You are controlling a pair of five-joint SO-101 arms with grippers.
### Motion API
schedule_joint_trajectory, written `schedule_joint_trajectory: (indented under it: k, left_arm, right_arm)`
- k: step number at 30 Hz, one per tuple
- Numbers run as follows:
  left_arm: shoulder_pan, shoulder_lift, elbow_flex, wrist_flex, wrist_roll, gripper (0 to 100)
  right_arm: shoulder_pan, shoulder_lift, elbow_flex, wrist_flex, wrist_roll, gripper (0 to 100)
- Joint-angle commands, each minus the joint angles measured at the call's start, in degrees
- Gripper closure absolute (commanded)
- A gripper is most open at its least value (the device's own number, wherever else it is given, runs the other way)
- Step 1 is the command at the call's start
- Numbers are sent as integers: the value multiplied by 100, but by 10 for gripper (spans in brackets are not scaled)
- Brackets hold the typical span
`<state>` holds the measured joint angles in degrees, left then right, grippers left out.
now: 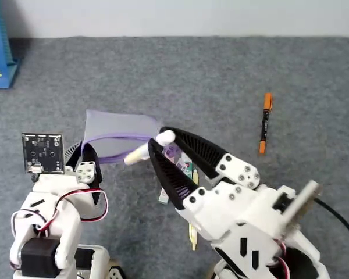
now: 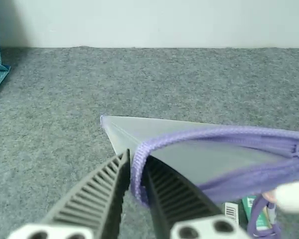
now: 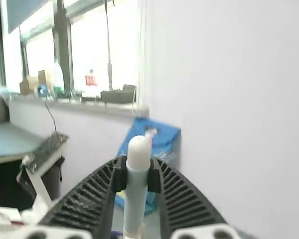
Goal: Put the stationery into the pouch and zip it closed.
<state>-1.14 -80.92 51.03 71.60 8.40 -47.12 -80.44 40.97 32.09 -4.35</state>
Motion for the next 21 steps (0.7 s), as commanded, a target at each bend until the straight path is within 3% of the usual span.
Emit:
schedule_joint_trajectory:
  k: [1, 8, 15, 21]
  left_arm:
    - [26, 26, -84, -9, 53, 989]
    - [26, 26, -84, -9, 53, 989]
    - [26, 26, -84, -9, 53, 989]
    - [26, 26, -84, -9, 53, 989]
  right_arm:
    - [-40, 145, -53, -558, -35, 991]
    - [145, 971, 571, -1033, 62, 991]
    - [242, 1429, 1899, -2352, 1125, 987]
    - [189, 1086, 2075, -1789, 1134, 786]
